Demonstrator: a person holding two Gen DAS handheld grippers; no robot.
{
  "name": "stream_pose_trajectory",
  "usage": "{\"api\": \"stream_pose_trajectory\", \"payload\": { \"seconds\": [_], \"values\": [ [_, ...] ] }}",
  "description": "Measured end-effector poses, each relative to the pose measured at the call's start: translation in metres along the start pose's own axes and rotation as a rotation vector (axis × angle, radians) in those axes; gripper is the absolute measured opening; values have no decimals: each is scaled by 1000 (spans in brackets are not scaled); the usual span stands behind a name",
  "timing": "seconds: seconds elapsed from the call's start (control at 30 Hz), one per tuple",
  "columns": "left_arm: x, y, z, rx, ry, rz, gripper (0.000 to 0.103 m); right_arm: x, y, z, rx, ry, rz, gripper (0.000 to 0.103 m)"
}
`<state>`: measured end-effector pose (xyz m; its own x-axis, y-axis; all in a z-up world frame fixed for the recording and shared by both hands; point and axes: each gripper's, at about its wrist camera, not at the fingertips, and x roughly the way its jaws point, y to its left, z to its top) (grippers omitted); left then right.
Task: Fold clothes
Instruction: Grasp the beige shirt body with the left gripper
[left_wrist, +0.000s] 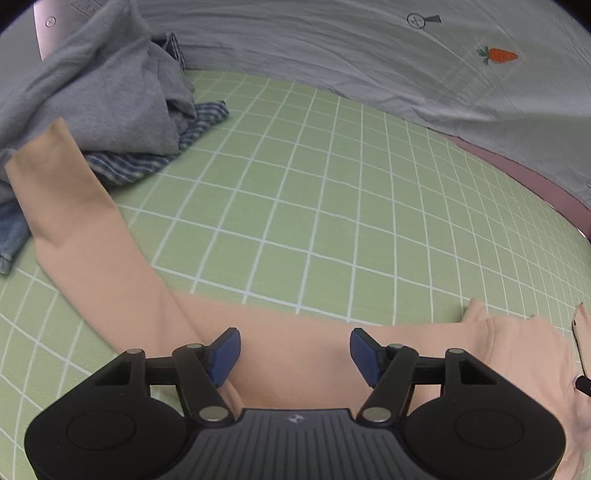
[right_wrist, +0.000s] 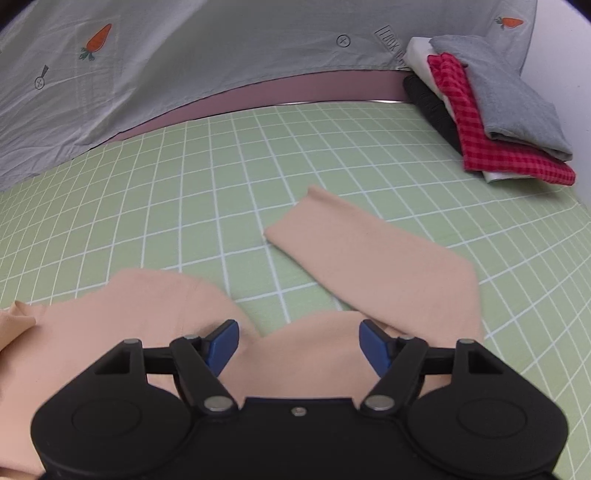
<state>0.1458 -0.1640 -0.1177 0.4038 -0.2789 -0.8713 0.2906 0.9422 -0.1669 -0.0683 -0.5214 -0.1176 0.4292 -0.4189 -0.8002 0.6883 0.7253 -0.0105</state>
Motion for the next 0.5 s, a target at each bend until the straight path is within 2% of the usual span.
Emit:
{"api": "stream_pose_trajectory", "payload": {
  "seconds": [0.13,0.27,0.3,0.33,0.37,0.4,0.43,0.5],
  "values": [
    [9,-5,-4,10,22,30,75,3,5,-5,-1,14,1,75],
    [9,-7,-8,27,-3,60,75,7,5,-6,4,27,-7,77],
    [8,-9,-9,40,-15,78,68,7,5,-6,6,25,-9,77],
    [8,-11,-10,53,-28,97,46,7,5,-5,8,23,-11,77],
    [7,-14,-11,86,-41,141,34,7,4,-4,10,20,-13,77],
    [6,-13,-11,96,-43,129,13,8,4,-4,13,21,-10,77],
    [5,-9,-9,74,-35,111,5,9,4,-3,13,24,-9,77],
    [3,1,-6,16,-27,95,4,12,6,-3,5,32,-18,77]
  ]
}}
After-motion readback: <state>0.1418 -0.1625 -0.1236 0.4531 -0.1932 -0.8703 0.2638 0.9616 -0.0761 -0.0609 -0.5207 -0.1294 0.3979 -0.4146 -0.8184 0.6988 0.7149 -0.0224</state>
